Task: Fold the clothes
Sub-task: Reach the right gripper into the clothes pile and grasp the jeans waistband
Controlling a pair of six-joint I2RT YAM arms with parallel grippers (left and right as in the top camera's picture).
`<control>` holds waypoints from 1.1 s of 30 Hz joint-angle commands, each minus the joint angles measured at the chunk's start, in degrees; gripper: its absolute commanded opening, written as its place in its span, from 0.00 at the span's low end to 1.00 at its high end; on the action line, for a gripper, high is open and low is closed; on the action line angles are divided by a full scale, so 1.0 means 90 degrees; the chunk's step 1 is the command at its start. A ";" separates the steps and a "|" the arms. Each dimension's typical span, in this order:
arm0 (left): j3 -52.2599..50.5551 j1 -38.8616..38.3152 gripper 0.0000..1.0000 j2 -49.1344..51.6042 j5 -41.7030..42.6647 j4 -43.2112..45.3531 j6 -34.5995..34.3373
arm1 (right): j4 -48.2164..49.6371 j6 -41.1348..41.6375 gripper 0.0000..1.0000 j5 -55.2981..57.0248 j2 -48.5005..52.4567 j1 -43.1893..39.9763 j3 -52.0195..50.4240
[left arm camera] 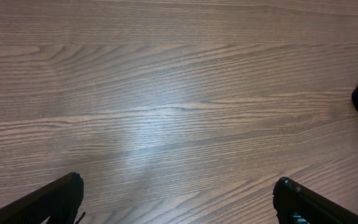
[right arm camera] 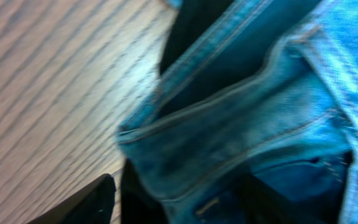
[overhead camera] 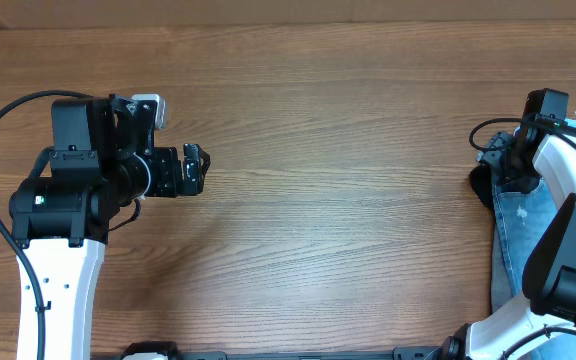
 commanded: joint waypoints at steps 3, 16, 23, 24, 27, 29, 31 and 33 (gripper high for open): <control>0.0163 0.0032 1.00 -0.0015 0.0117 -0.0090 0.0012 | -0.0104 0.0102 0.74 0.0857 -0.0058 -0.0029 0.0148; 0.0163 0.0032 1.00 -0.0015 0.0117 -0.0119 0.0180 | 0.0282 -0.0935 0.81 0.0185 -0.0039 0.0002 0.0148; 0.0163 0.0032 1.00 -0.0015 0.0117 -0.0114 0.0180 | 0.0272 -0.0845 0.81 0.0925 0.0165 0.0002 0.0143; 0.0163 0.0032 1.00 -0.0015 0.0119 -0.0114 0.0180 | 0.0255 -0.0843 0.81 0.0925 0.0233 0.0002 0.0143; 0.0163 0.0032 1.00 -0.0015 0.0117 -0.0112 0.0180 | 0.0175 -0.0838 0.80 0.0920 0.0483 0.0019 0.0143; 0.0163 0.0032 1.00 -0.0015 0.0117 -0.0112 0.0182 | 0.0153 -0.0835 0.78 0.0835 0.0576 0.0066 0.0143; 0.0160 0.0032 1.00 -0.0015 0.0117 -0.0114 0.0182 | 0.0194 -0.0840 0.77 0.0576 0.0583 0.0153 0.0146; 0.0158 0.0032 1.00 -0.0015 0.0117 -0.0114 0.0182 | 0.0194 -0.0843 0.75 0.0685 0.0583 0.0216 0.0146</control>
